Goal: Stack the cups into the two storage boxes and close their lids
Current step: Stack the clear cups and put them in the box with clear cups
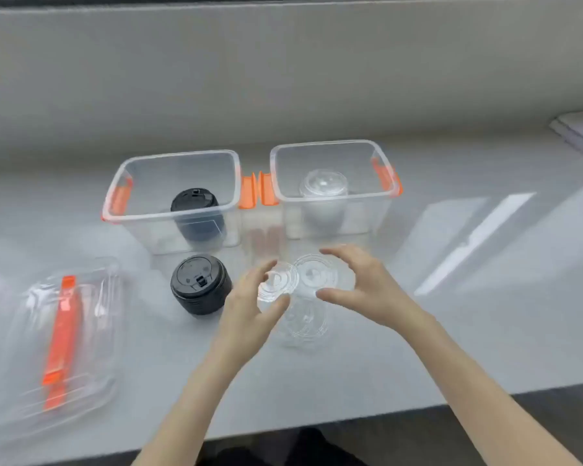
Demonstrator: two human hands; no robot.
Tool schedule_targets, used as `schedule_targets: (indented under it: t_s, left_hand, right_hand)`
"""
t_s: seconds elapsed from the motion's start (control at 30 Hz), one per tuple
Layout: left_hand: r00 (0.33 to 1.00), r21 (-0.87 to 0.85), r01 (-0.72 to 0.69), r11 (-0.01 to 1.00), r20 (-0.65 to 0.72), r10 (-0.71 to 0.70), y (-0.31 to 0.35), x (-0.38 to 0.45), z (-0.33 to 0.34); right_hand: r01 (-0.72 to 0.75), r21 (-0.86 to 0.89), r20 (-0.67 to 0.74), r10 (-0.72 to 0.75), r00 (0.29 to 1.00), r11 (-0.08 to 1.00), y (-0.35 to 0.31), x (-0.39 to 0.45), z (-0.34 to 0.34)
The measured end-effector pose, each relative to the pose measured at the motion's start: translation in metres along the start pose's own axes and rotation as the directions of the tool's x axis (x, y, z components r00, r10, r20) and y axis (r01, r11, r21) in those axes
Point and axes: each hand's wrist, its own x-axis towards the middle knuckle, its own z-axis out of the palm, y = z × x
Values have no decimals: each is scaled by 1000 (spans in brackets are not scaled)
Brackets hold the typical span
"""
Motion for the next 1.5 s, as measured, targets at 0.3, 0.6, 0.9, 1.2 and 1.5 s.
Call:
schedule_targets:
  t_s: [0.3, 0.6, 0.9, 1.2, 1.5]
  left_hand:
    - [981, -103, 190, 976, -19, -193, -31, -25, 25]
    - [959, -212, 265, 941, -40, -279, -36, -25, 15]
    - [825, -784, 542, 303, 427, -372, -12, -4, 5]
    - [793, -816, 571, -85, 576, -200, -23, 1, -10]
    - [809, -880, 470, -69, 460, -367, -44, -13, -39]
  right_hand:
    - [-105, -282, 74, 131, 989, 954, 19, -16, 65]
    - [-85, -357, 47, 109, 993, 930, 17, -17, 59]
    - [83, -203, 61, -72, 995, 976, -31, -21, 13]
    - [192, -9, 208, -186, 960, 981, -47, 0, 61]
    - [-25, -143, 209, 54, 976, 989, -8, 62, 69]
